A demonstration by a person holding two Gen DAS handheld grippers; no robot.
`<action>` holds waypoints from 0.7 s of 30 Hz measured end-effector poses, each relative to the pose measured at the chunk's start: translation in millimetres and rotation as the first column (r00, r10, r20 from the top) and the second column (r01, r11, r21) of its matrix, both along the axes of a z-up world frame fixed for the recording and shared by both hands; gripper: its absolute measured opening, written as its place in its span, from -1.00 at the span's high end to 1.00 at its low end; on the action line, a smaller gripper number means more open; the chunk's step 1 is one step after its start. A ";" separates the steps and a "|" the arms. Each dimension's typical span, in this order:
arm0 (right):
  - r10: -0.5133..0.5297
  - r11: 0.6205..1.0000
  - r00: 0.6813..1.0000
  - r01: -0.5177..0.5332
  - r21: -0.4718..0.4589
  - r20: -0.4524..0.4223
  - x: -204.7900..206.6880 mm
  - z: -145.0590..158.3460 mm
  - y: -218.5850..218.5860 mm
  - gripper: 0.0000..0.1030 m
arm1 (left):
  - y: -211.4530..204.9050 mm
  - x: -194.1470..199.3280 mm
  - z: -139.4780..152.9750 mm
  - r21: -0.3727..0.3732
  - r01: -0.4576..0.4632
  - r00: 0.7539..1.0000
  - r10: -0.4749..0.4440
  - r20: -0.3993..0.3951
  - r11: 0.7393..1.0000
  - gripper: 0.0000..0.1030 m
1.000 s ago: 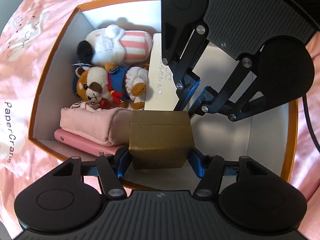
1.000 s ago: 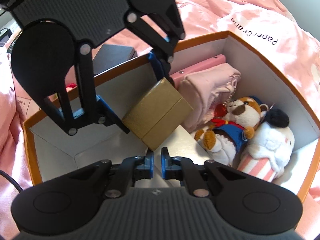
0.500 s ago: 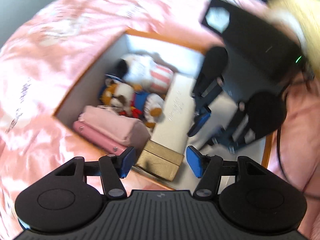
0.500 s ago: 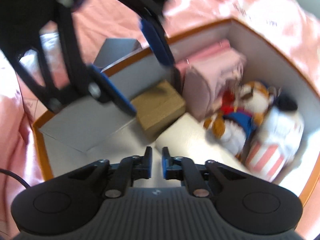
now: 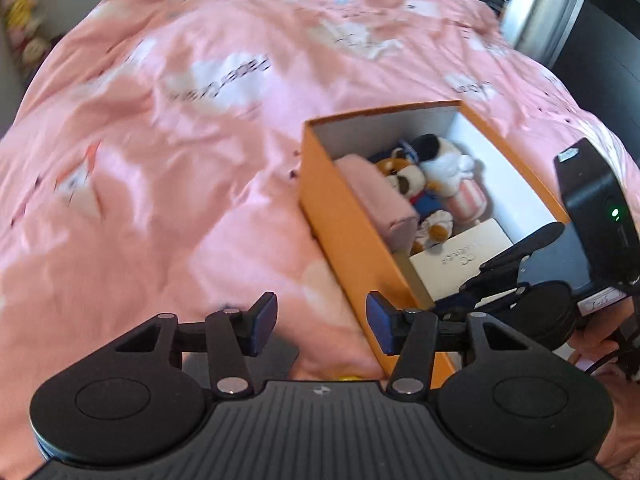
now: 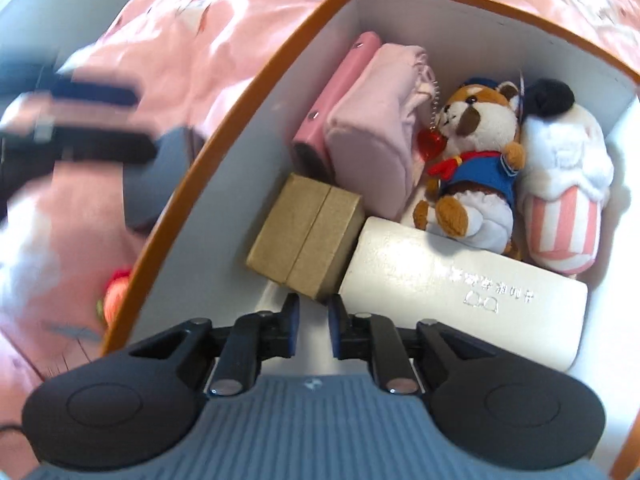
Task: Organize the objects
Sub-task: 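Withdraw both tools from the shoebox toward the black case and photo card pack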
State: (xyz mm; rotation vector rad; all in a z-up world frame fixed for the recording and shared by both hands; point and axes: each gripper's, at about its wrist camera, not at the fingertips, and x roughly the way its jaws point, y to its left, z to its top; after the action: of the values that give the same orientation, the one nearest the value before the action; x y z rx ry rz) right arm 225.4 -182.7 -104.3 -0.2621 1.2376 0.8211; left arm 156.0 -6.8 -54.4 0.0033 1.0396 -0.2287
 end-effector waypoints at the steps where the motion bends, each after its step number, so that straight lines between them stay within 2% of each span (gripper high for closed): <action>1: -0.005 1.000 1.000 0.005 -0.001 -0.003 0.7 -0.5 -0.6 0.71 | 8.3 -7.6 1.1 -0.002 -0.022 1.000 0.022 -0.004 1.000 -0.17; 6: 0.022 0.998 1.000 -0.021 -0.054 0.007 -7.1 11.3 -12.2 0.66 | 22.2 -32.4 -1.0 -0.007 -0.051 0.998 0.050 -0.032 0.999 -0.16; 7: 0.022 0.997 1.000 -0.021 -0.080 0.016 -21.6 19.2 -20.2 0.67 | 24.1 -33.7 -3.4 -0.009 -0.061 0.997 0.061 -0.041 0.998 -0.15; 11: -0.017 0.983 0.999 0.026 -0.179 0.051 -29.9 24.2 -35.0 0.66 | 36.6 -40.5 -9.8 0.000 -0.116 0.992 0.116 -0.053 0.993 -0.15; 14: -0.075 0.981 0.997 0.076 -0.179 0.013 -22.1 20.8 -40.7 0.69 | 49.0 -43.8 -9.4 -0.004 -0.154 0.986 0.153 -0.071 0.988 -0.15; 21: -0.110 0.976 0.993 0.115 -0.184 0.037 -28.3 26.6 -47.4 0.66 | 68.9 -55.4 -4.9 -0.010 -0.216 0.973 0.214 -0.084 0.976 -0.15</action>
State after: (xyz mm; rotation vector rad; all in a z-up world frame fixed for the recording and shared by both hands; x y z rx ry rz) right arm 197.1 -230.1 -77.7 -0.3498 1.2937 0.6037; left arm 100.7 62.1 -59.3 -0.1367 1.1106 -0.0420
